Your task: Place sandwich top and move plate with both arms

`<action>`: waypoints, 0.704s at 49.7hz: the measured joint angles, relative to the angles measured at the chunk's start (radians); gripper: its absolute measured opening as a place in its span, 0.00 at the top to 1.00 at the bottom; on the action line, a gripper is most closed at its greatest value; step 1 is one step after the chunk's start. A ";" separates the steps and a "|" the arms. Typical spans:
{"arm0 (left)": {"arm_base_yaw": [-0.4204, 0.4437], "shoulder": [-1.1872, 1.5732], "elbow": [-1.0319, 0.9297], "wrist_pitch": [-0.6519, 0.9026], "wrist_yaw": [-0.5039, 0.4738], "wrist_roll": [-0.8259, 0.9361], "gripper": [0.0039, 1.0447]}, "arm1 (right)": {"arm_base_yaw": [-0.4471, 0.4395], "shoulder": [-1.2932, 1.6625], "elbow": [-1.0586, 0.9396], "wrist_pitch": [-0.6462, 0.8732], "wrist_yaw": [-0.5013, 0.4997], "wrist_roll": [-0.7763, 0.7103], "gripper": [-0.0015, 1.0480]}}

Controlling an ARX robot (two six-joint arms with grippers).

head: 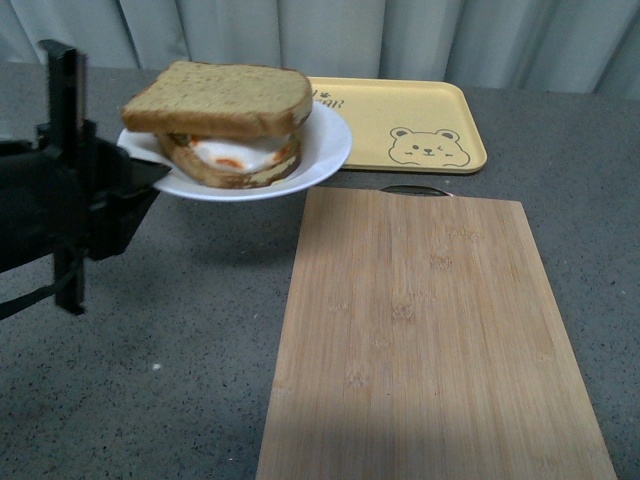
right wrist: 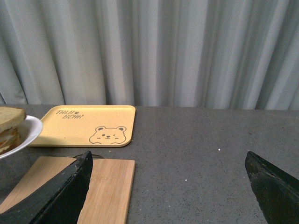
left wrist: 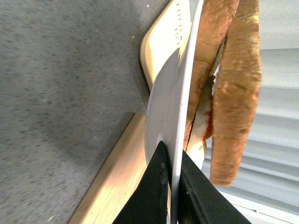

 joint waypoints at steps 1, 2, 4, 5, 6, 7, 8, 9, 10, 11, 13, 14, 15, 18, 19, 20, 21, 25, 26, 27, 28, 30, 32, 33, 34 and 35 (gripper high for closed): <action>-0.005 0.006 0.012 -0.004 -0.003 -0.003 0.97 | 0.000 0.000 0.000 0.000 0.000 0.000 0.09; -0.016 0.019 0.035 -0.011 -0.010 -0.007 0.97 | 0.000 0.000 0.000 0.000 0.000 0.000 0.09; -0.032 0.040 0.072 -0.024 -0.026 -0.014 0.97 | 0.000 0.000 0.000 0.000 0.000 0.000 0.09; -0.037 0.047 0.084 -0.030 -0.031 -0.016 0.97 | 0.000 0.000 0.000 0.000 0.000 0.000 0.09; -0.048 0.061 0.111 -0.042 -0.037 -0.018 0.97 | 0.000 0.000 0.000 0.000 0.000 0.000 0.09; -0.058 0.076 0.137 -0.056 -0.048 -0.020 0.97 | 0.000 0.000 0.000 0.000 0.000 0.000 0.09; -0.063 0.083 0.151 -0.064 -0.053 -0.020 0.97 | 0.000 0.000 0.000 0.000 0.000 0.000 0.09; -0.073 0.097 0.179 -0.081 -0.061 -0.020 0.97 | 0.000 0.000 0.000 0.000 0.000 0.000 0.09; -0.083 0.110 0.208 -0.103 -0.069 -0.021 0.97 | 0.000 0.000 0.000 0.000 0.000 0.000 0.09; -0.087 0.116 0.222 -0.114 -0.077 -0.023 0.97 | 0.000 0.000 0.000 0.000 0.000 0.000 0.09; -0.101 0.136 0.264 -0.143 -0.088 -0.031 0.97 | 0.000 0.000 0.000 0.000 0.000 0.000 0.09; -0.109 0.150 0.290 -0.155 -0.095 -0.035 0.97 | 0.000 0.000 0.000 0.000 0.000 0.000 0.09; -0.118 0.165 0.317 -0.167 -0.102 -0.040 0.97 | 0.000 0.000 0.000 0.000 0.000 0.000 0.09; -0.134 0.193 0.373 -0.199 -0.111 -0.046 0.97 | 0.000 0.000 0.000 0.000 0.000 0.000 0.09; -0.142 0.207 0.401 -0.213 -0.113 -0.051 0.97 | 0.000 0.000 0.000 0.000 0.000 0.000 0.09; -0.145 0.214 0.415 -0.220 -0.114 -0.053 0.97 | 0.000 0.000 0.000 0.000 0.000 0.000 0.09; -0.156 0.235 0.457 -0.243 -0.122 -0.058 0.97 | 0.000 0.000 0.000 0.000 0.000 0.000 0.09; -0.183 0.296 0.575 -0.302 -0.137 -0.076 0.97 | 0.000 0.000 0.000 0.000 0.000 0.000 0.09; -0.191 0.316 0.612 -0.326 -0.147 -0.081 0.97 | 0.000 0.000 0.000 0.000 0.000 0.000 0.09; -0.195 0.330 0.637 -0.341 -0.153 -0.085 0.97 | 0.000 0.000 0.000 0.000 0.000 0.000 0.09; -0.200 0.343 0.661 -0.356 -0.158 -0.089 0.97 | 0.000 0.000 0.000 0.000 0.000 0.000 0.09; -0.209 0.375 0.718 -0.394 -0.173 -0.096 0.97 | 0.000 0.000 0.000 0.000 0.000 0.000 0.09; -0.214 0.399 0.758 -0.417 -0.181 -0.102 0.97 | 0.000 0.000 0.000 0.000 0.000 0.000 0.09; -0.216 0.416 0.787 -0.433 -0.184 -0.103 0.97 | 0.000 0.000 0.000 0.000 0.000 0.000 0.09; -0.218 0.427 0.804 -0.444 -0.187 -0.105 0.97 | 0.000 0.000 0.000 0.000 0.000 0.000 0.09; -0.218 0.437 0.821 -0.456 -0.188 -0.108 0.97 | 0.000 0.000 0.000 0.000 0.000 0.000 0.09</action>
